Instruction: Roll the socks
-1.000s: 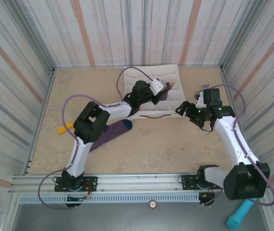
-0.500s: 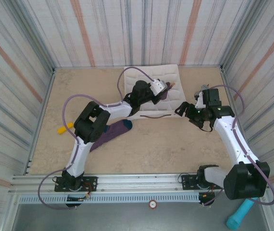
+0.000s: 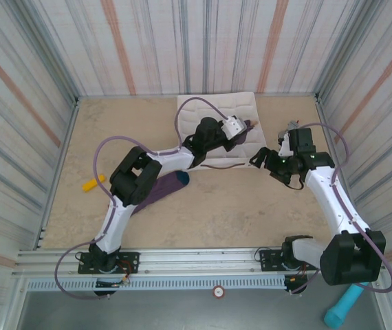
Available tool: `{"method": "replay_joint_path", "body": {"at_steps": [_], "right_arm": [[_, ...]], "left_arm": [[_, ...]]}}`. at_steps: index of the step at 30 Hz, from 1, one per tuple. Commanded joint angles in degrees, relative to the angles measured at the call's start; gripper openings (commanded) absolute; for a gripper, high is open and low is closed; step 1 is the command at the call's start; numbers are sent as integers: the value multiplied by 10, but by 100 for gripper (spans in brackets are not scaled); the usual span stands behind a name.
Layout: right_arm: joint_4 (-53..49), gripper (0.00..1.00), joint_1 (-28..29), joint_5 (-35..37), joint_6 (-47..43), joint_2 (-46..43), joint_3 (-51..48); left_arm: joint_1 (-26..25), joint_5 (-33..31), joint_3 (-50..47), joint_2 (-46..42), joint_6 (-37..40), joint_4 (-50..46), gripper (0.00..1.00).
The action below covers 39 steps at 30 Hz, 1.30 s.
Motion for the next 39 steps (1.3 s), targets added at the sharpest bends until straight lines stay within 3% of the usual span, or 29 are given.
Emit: {"method": "replay_joint_path", "body": {"at_steps": [1, 11, 20, 22, 31, 37, 39], "right_arm": [[-3, 99, 7, -8, 19, -7, -7], [-5, 99, 21, -1, 23, -7, -4], [-6, 99, 28, 1, 25, -3, 0], [-6, 99, 30, 3, 25, -2, -1], [-9, 99, 31, 6, 24, -1, -1], [-10, 99, 33, 5, 24, 2, -3], [-9, 99, 34, 5, 24, 3, -2]], "left_arm": [[3, -19, -23, -10, 24, 30, 0], [7, -44, -65, -23, 51, 61, 0], [9, -31, -88, -36, 17, 69, 5], [9, -40, -87, -38, 5, 63, 12], [9, -67, -100, -50, -1, 51, 25], [12, -39, -102, -59, 3, 22, 49], [12, -37, -106, -63, 3, 20, 62]]}}
